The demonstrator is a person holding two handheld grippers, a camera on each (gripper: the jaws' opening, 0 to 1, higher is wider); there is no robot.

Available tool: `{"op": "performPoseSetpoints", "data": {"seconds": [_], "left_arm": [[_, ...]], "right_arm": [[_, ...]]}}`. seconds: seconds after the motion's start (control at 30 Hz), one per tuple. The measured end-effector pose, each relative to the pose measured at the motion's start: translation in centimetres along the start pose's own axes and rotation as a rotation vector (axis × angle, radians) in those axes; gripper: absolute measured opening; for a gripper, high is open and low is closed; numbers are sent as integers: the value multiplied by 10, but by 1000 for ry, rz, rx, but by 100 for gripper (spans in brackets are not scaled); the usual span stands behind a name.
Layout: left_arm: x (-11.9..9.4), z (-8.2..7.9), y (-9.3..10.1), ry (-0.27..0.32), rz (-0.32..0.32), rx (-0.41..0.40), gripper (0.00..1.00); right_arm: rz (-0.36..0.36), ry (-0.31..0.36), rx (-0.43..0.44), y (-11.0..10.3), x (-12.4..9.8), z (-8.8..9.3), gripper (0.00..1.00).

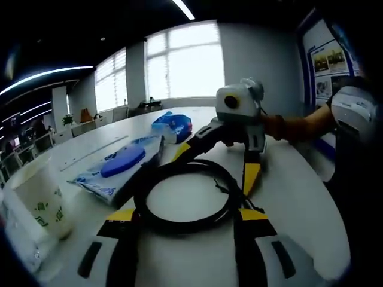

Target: Arrange the tabletop items into an orderly group along one side of the table until the central work area is clear of visible clutter.

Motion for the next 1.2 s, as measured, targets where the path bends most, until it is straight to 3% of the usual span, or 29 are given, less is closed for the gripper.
{"op": "performPoseSetpoints", "data": {"seconds": [0.53,0.8,1.2], "left_arm": [[3,-6,8,-26,-12,14,61],[9,-18,6,5,1,2,60],[61,-45,19,20,69,47,60]], "right_arm": [[14,-29,6,-1,-10,-3,72],[36,-12,-16,3,-29,-15,71],[122,2,-45,21,-80,-21,70]]}}
Point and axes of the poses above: the point that each gripper's makers call its tool centre point, and the gripper's own axes: x roughly forward along the fingers, y roughly to its right, z roughly out of its underside, the point moved 5 cm from there along -x, roughly backward along the fingers, and after that the axes turned 12 degrees about y, right-handed, at the moved point
